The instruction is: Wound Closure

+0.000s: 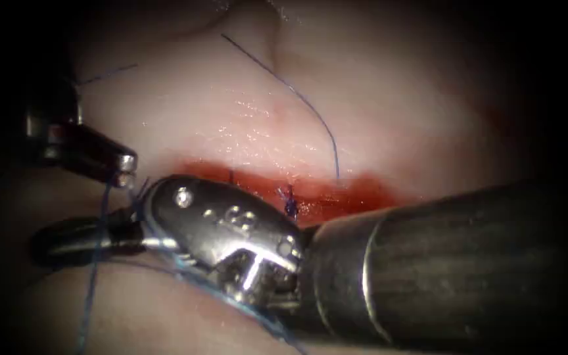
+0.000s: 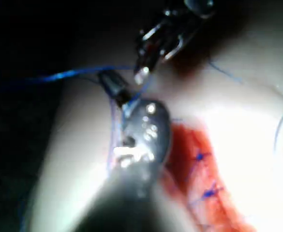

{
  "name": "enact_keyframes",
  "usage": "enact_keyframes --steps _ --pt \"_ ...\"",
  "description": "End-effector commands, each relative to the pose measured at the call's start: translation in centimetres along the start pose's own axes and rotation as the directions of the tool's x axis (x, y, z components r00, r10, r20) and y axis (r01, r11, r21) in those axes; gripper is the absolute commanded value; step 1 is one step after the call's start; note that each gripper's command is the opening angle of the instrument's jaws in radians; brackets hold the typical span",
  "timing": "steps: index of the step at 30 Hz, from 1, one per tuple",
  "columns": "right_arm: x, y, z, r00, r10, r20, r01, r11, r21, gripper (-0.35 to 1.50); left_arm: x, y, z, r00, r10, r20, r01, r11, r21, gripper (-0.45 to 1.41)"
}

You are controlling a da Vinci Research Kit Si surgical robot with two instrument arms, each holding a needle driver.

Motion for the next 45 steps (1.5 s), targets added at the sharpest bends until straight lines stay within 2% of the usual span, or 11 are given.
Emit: enact_keyframes --steps 1,5,12,17,25,32,35,37,41,43,45 --pt "-0.02 -0.05 -0.04 1.000 0.006 -0.020 -0.006 1.000 0.002 -0.35 -0.10 0.05 0.02 1.000 0.002 0.004 -0.002 1.000 -0.001 -0.45" --pt "0.14 -0.09 -0.21 0.995 0.013 -0.103 -0.010 1.000 0.026 -0.35 -0.13 0.13 -0.05 1.000 0.007 0.008 -0.007 1.000 -0.005 -0.45" --pt "0.16 -0.11 -0.28 0.993 0.015 -0.113 -0.013 1.000 0.016 -0.35 -0.11 0.15 -0.06 1.000 0.006 0.012 -0.006 1.000 -0.006 -0.45" --pt "0.20 -0.09 -0.56 0.990 0.016 -0.141 -0.019 1.000 -0.017 -0.35 -0.16 0.20 -0.02 1.000 0.012 0.017 -0.012 1.000 -0.007 -0.45" --pt "0.21 -0.05 -0.67 0.983 0.013 -0.183 -0.021 0.999 -0.045 -0.35 -0.40 0.33 0.25 0.999 0.019 0.039 -0.019 1.000 -0.003 -0.45" --pt "0.22 0.00 -0.76 0.979 0.006 -0.204 -0.030 0.993 -0.116 -0.35 -0.52 0.25 0.54 0.999 0.022 0.035 -0.024 0.999 0.042 -0.45" --pt "0.22 0.00 -0.85 0.978 -0.002 -0.207 -0.035 0.984 -0.173 -0.16 -0.53 0.23 0.63 0.999 0.021 0.048 -0.024 0.998 0.057 -0.45" --pt "0.22 -0.04 -0.98 0.990 -0.044 -0.137 0.008 0.968 -0.252 0.10 -0.50 0.21 0.72 0.997 0.017 0.071 -0.023 0.996 0.086 -0.45" --pt "0.21 -0.11 -1.19 0.993 -0.106 -0.045 0.085 0.936 -0.341 0.34 -0.41 0.17 0.81 0.996 0.009 0.085 -0.018 0.993 0.115 -0.45" --pt "0.22 -0.12 -1.28 0.991 -0.132 0.018 0.128 0.908 -0.398 0.59 -0.36 0.14 0.85 0.996 0.003 0.091 -0.015 0.992 0.127 -0.45" --pt "0.23 -0.13 -1.33 0.986 -0.145 0.084 0.167 0.883 -0.439 0.73 -0.29 0.11 0.90 0.996 -0.003 0.094 -0.010 0.990 0.139 -0.45"
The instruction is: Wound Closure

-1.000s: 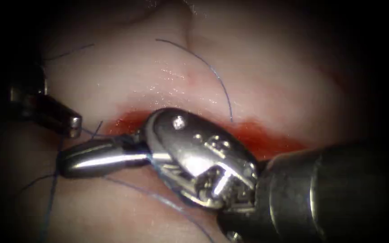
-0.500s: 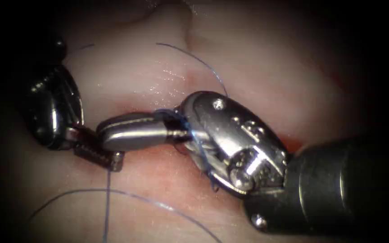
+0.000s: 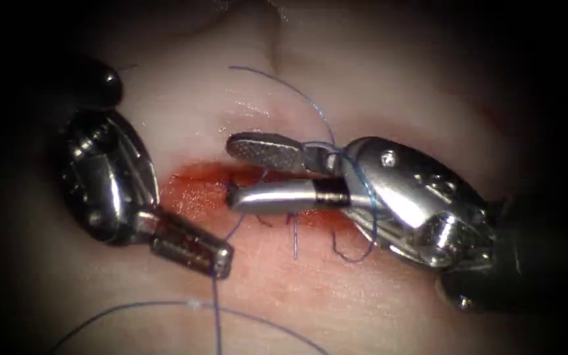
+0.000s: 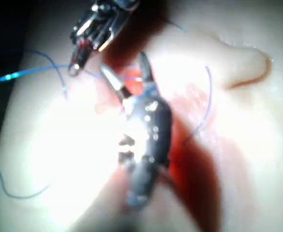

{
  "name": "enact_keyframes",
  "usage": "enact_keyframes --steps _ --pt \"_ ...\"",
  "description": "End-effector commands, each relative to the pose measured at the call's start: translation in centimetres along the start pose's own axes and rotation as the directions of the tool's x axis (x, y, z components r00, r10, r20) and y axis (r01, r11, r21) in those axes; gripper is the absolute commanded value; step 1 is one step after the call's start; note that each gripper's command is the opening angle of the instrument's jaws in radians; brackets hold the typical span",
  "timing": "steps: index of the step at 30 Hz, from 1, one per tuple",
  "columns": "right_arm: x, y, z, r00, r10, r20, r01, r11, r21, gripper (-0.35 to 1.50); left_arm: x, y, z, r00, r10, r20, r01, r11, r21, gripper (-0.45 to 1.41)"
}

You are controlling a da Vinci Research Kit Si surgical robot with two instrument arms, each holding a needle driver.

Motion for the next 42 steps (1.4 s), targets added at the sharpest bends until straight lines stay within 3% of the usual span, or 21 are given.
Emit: enact_keyframes --steps 1,6,16,28,34,42 --pt "-0.10 0.04 -0.03 0.996 -0.045 0.071 0.048 0.998 -0.040 0.74 0.01 0.02 0.10 1.000 -0.008 0.005 0.008 1.000 0.013 -0.45" --pt "-0.21 0.01 0.06 0.985 -0.074 0.159 0.091 0.990 -0.105 0.76 0.18 -0.06 0.28 1.000 -0.003 0.010 0.003 0.999 0.034 -0.45" --pt "-0.27 -0.03 0.08 0.985 -0.078 0.156 0.093 0.991 -0.094 0.69 0.10 -0.11 0.34 1.000 -0.001 0.025 0.000 0.999 0.050 -0.45" --pt "-0.51 -0.18 0.26 0.970 -0.094 0.224 0.105 0.994 -0.039 0.64 -0.03 -0.52 0.46 1.000 -0.012 0.022 0.010 0.998 0.067 -0.45" --pt "-0.52 -0.34 0.26 0.965 -0.099 0.242 0.096 0.995 0.026 0.64 -0.33 -0.90 0.18 1.000 -0.011 0.009 0.010 0.999 0.039 -0.45" --pt "-0.47 -0.38 0.09 0.966 -0.098 0.239 0.087 0.995 0.058 0.57 -0.69 -0.91 -0.09 1.000 0.010 0.013 -0.010 1.000 -0.027 -0.45"
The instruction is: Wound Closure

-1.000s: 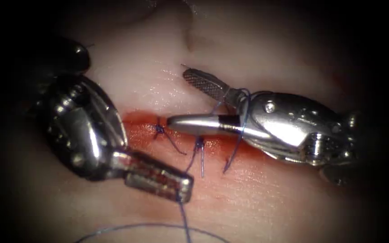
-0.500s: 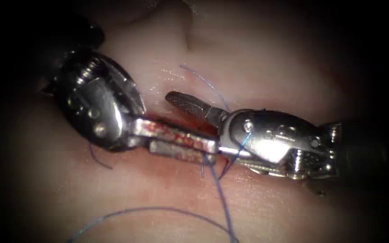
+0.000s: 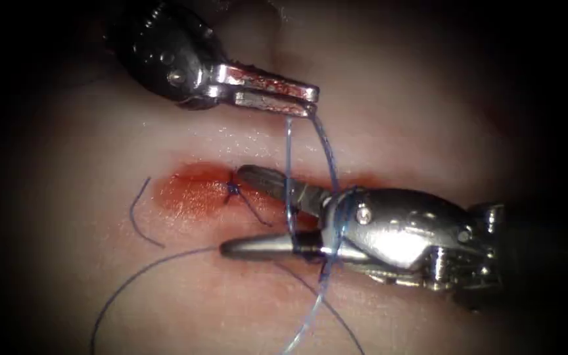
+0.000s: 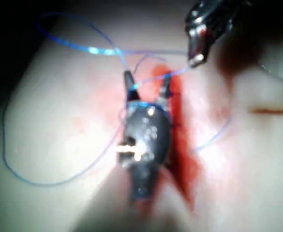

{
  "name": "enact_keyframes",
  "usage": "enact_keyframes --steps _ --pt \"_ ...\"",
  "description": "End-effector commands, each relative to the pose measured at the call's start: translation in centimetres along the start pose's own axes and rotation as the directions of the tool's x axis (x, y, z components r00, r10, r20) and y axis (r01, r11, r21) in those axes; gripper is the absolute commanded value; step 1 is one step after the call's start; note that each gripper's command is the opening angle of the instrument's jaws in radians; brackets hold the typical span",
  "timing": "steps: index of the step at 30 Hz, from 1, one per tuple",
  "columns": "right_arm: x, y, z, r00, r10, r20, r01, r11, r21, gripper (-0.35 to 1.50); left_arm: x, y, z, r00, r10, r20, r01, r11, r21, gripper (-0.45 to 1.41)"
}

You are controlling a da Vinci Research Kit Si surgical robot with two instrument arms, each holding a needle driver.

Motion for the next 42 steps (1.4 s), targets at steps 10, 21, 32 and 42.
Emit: enact_keyframes --steps 10,21,32,42 --pt "0.04 -0.10 0.02 0.994 0.004 -0.112 0.005 0.997 0.074 0.54 -0.34 0.21 -0.03 1.000 0.011 -0.011 -0.011 1.000 -0.005 -0.45" --pt "-0.01 -0.08 0.17 0.990 0.020 -0.137 -0.010 0.997 0.076 0.54 -0.30 0.23 0.10 0.998 0.005 -0.058 -0.003 1.000 0.025 -0.45" --pt "0.04 -0.10 0.22 0.990 0.023 -0.139 -0.010 0.996 0.093 0.54 -0.40 0.24 0.27 0.997 0.007 -0.073 -0.005 1.000 0.018 -0.45" --pt "0.09 -0.10 0.18 0.988 0.028 -0.149 -0.015 0.996 0.090 0.54 -0.45 0.21 0.28 0.997 0.008 -0.077 -0.007 1.000 0.017 -0.45"
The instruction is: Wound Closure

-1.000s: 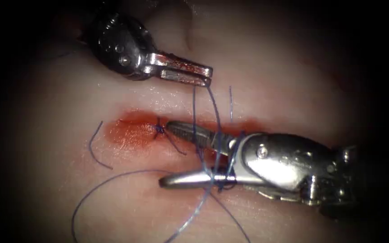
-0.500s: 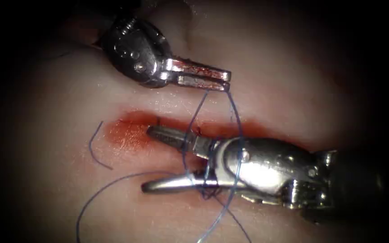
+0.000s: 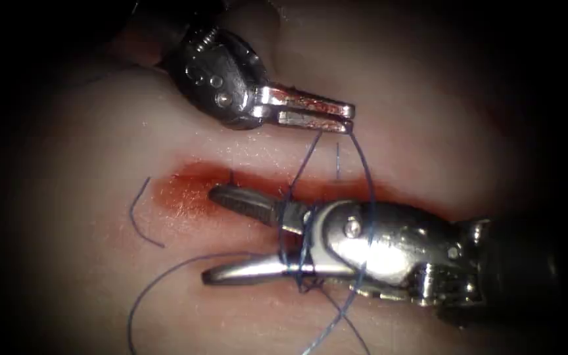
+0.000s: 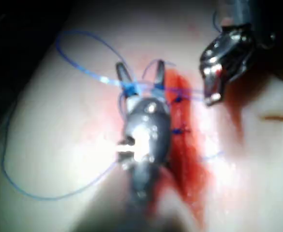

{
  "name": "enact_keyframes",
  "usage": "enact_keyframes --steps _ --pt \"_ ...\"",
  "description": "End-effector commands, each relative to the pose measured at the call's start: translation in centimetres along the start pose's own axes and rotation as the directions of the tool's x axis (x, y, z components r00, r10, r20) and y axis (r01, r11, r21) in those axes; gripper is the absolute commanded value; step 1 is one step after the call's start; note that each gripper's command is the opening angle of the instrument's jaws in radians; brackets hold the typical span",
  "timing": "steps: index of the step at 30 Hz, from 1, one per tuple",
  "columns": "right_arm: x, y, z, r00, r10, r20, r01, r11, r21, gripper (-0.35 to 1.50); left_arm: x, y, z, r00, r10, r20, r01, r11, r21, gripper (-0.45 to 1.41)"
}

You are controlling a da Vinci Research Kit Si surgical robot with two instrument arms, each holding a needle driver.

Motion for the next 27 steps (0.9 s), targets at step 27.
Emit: enact_keyframes --steps 27 --pt "-0.07 0.18 -0.45 0.981 0.085 -0.177 -0.096 0.994 -0.060 0.51 0.27 0.66 -0.28 0.994 -0.004 -0.106 0.006 1.000 0.019 -0.45"
